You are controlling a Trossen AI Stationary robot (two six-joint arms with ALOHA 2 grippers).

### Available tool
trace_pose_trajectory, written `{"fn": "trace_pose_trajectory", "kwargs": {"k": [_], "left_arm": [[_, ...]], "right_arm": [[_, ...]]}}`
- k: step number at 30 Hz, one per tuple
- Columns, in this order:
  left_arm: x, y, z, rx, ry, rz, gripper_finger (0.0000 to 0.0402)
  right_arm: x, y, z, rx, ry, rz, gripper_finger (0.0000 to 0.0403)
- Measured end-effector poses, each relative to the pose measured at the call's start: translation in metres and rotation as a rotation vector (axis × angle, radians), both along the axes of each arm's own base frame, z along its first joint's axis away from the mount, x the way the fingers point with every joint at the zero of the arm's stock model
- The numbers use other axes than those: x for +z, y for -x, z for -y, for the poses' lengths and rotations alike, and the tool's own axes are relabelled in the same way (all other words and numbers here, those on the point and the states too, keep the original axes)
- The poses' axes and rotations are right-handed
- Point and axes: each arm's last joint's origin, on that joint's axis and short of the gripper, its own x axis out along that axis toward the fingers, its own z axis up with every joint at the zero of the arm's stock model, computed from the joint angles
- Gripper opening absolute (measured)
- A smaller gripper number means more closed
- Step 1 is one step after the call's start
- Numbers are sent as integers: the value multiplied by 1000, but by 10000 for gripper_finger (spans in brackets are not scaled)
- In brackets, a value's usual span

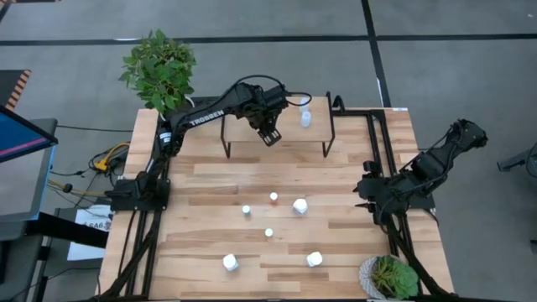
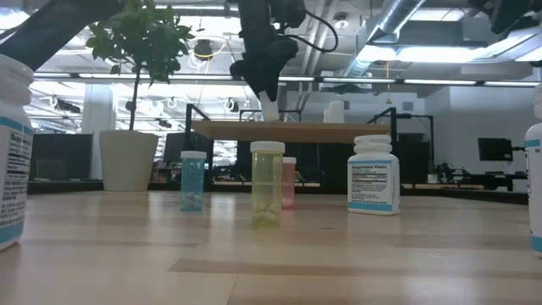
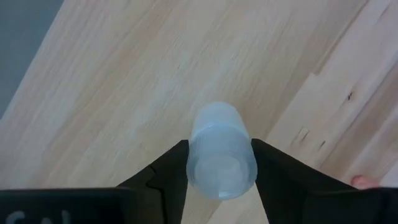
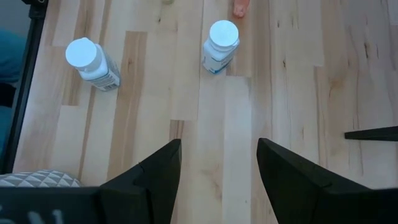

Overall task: Pick and place medicine bottles onto shelf by color
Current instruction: Put the white pill bottle aligned with the other white pill bottle on the shelf

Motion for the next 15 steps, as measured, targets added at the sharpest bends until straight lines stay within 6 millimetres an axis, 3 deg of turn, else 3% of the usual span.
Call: {"fn": "trace_pose_trajectory", "kwargs": {"k": [8, 15], "left_arm": [[0, 0, 0, -5, -4, -1, 200], [10, -1, -1, -12, -39, 39, 207]], "right_arm": [[0, 0, 0, 0, 0, 0, 232], [0, 0, 0, 1, 1, 0, 232]]}}
